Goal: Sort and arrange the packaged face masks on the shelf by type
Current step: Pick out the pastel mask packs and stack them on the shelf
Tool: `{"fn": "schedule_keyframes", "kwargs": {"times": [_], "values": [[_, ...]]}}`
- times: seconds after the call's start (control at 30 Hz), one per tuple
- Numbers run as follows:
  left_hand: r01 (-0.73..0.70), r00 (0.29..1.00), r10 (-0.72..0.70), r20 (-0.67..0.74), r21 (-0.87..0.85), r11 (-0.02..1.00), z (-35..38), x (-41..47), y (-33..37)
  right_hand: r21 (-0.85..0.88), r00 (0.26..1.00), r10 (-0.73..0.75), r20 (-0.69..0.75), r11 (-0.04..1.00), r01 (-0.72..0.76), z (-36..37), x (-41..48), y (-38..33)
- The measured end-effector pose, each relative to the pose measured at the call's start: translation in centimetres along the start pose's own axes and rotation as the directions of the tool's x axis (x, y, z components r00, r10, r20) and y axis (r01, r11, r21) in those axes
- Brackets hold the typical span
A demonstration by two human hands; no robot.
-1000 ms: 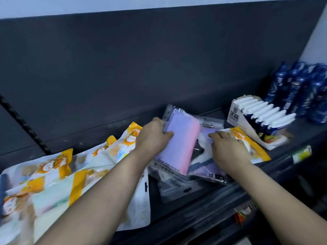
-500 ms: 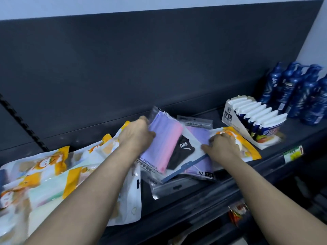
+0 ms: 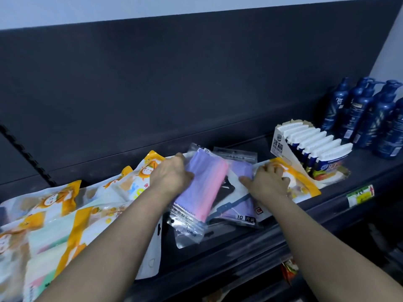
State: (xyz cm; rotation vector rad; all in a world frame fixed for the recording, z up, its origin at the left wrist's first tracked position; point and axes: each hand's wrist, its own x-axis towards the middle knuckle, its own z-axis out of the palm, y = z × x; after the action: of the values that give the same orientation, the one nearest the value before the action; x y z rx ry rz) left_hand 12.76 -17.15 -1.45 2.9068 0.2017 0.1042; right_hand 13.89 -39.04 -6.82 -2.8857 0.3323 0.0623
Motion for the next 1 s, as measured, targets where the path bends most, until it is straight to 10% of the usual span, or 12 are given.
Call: {"fn": "schedule_keyframes", "kwargs": {"times": [0.43, 0.57, 0.8, 1.0], "values": [[0.094, 0.996, -0.094, -0.001, 0.049, 0.994, 0.8, -0.1, -0.8, 0.629, 0.992, 0.099, -0.082, 0.777, -0.025, -2.8, 3.9, 1.6], [0.134, 0.991, -0.133, -0.03, 0.071, 0.988, 1.0, -0.1, -0.5, 0.51, 0.912, 0.145, -0.383, 0.857, 0.078, -5.8, 2.4, 1.9], [0.143, 0.988, -0.139, -0.069, 0.057, 0.988, 1.1, -0.4, -0.6, 0.143, 0.639, -0.208, -0.741, 0.881, 0.452, -11.8, -0.8, -2.3], [0.255, 0.943, -0.295, -0.153, -0.235, 0.938, -0.8, -1.3, -3.3, 0.709, 0.942, -0.272, -0.196, 0.624, 0.328, -9.2, 1.0, -4.5]]}}
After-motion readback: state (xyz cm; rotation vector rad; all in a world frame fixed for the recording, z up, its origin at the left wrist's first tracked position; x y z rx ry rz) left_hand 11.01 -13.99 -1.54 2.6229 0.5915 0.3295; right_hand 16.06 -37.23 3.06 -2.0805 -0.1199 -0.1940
